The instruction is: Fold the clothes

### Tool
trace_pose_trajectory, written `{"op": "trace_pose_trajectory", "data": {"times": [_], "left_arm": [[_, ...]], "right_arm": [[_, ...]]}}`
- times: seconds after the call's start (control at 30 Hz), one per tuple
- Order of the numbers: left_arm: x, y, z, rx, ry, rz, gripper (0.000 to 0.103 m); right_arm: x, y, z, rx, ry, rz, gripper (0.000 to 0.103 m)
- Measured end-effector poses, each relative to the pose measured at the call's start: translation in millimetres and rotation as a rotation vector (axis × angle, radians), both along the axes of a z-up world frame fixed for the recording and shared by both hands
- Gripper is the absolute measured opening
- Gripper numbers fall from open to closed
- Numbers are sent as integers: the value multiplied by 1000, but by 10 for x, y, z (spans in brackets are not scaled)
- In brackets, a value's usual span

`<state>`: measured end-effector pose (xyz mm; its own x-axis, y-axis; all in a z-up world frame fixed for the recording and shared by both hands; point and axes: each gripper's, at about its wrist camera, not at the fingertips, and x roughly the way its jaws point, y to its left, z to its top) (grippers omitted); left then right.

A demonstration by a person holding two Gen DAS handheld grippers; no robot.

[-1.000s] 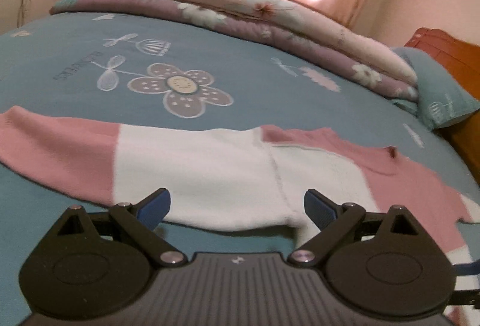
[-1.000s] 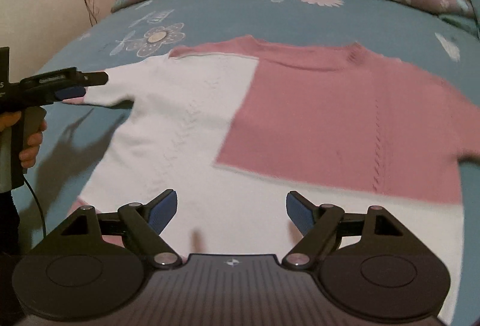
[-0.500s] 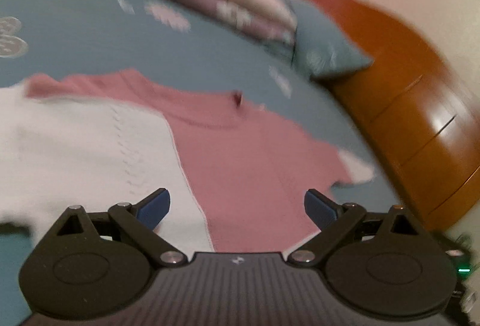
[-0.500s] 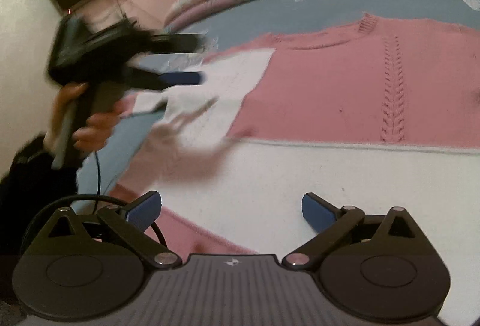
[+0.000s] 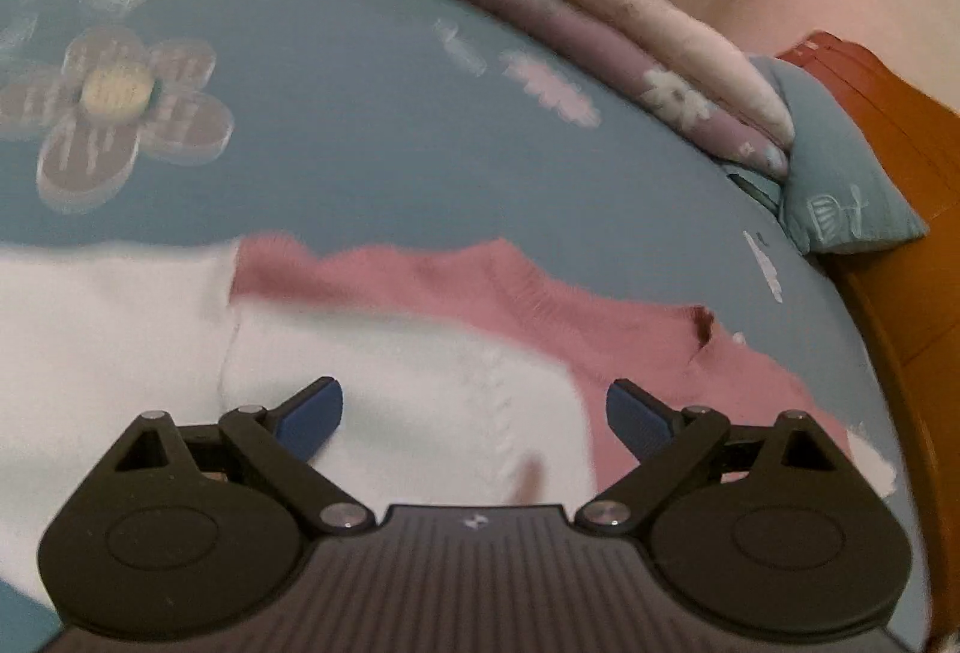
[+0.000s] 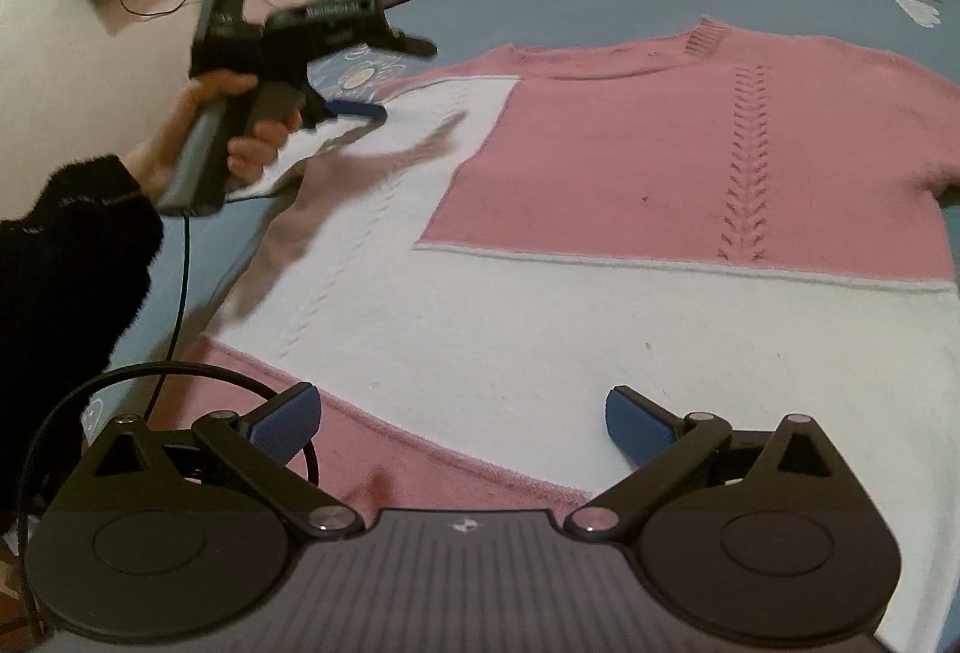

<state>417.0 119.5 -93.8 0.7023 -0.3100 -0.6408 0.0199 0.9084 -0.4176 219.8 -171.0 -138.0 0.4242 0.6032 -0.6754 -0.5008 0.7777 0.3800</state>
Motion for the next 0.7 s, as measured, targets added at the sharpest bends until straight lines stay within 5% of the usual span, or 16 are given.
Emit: {"op": "trace_pose_trajectory", "data": {"times": [0.17, 0.23, 0.27, 0.33, 0.43, 0.7], "left_arm": [[292, -258, 282, 160, -94, -37, 93], [511, -373, 322, 225, -74, -71, 77], [624, -440, 320, 257, -55, -100, 61], [817, -623, 239, 361, -3, -163, 51], [1037, -874, 70, 487, 44, -269, 50], [1142, -1041, -10, 554, 40, -460, 61]], "right_arm": [[-77, -65, -10, -23, -32, 26, 103], [-101, -77, -5, -32, -43, 36, 103], [-109, -78, -3, -36, -47, 40, 103], [-125, -87, -1, -41, -56, 54, 103], [-140, -106, 5, -46, -63, 74, 103], [-135, -160, -3, -31, -51, 83, 103]]}}
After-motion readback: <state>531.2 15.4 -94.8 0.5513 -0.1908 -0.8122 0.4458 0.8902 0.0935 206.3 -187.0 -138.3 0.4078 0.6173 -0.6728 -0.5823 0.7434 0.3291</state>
